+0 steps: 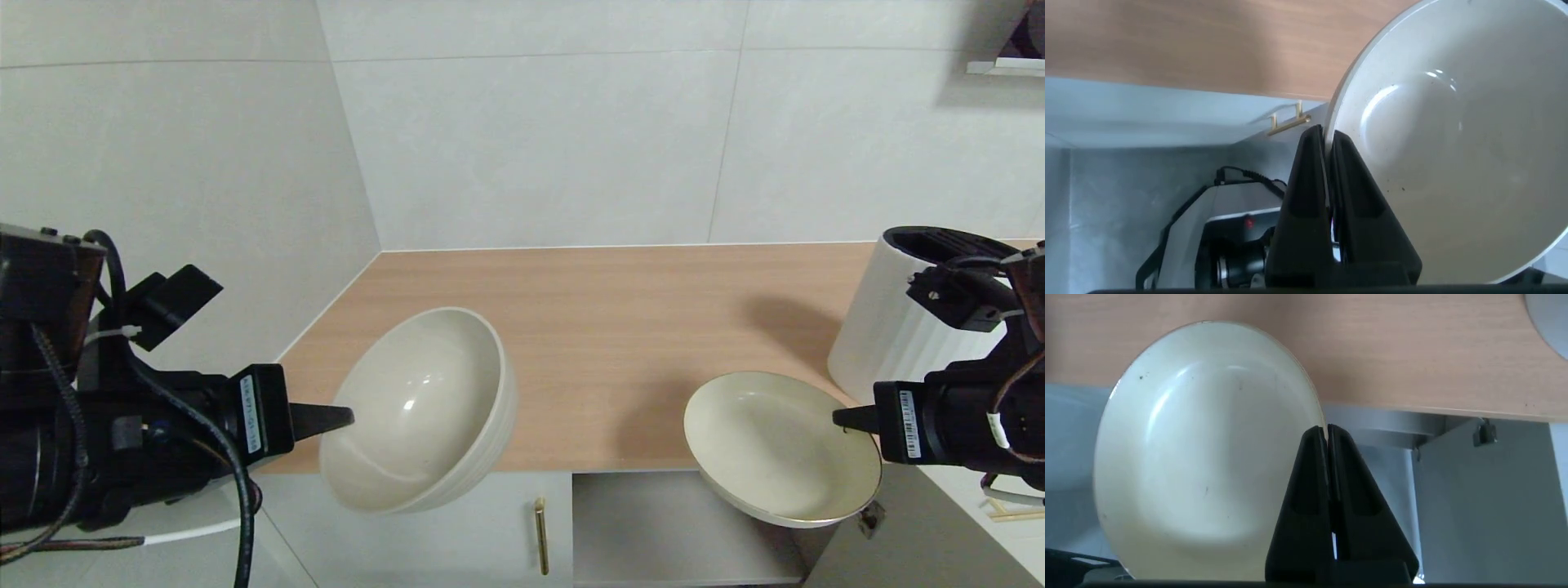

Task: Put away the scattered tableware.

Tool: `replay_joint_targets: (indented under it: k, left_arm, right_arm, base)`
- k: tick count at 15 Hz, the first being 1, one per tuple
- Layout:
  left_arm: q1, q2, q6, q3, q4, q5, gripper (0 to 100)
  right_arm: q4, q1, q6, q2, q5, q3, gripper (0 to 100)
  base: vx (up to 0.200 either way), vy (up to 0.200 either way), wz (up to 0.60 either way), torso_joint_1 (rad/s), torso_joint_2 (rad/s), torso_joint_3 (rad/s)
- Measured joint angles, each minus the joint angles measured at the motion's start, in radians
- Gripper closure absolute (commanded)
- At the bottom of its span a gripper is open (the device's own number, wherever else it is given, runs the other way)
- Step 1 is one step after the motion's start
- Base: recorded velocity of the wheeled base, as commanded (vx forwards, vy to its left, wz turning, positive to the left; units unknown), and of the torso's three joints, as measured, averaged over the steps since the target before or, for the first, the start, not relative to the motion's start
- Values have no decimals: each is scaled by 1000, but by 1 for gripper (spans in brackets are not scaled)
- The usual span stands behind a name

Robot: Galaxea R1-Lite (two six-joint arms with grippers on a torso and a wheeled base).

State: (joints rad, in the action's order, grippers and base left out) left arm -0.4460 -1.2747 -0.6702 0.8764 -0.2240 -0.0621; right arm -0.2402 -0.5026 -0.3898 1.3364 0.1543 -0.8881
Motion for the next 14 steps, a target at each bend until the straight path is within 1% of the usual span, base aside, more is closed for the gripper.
replay_joint_targets:
  k: [3,7,14]
  left_arm:
    - [-2,-6,0,-2,0,0,100]
    - [-2,-6,0,-2,-2,-23,100]
    - [-2,-24,0,-8,-4,-23,100]
  right_arm:
    - [0,1,-1,0,0,3,100]
    - [1,1,-3,-4,0,13,100]
    - [16,3,-1,0,2,28,100]
  base:
    - [-200,0,0,11,1,1]
    - [0,0,0,0,0,0]
    - [0,0,0,0,0,0]
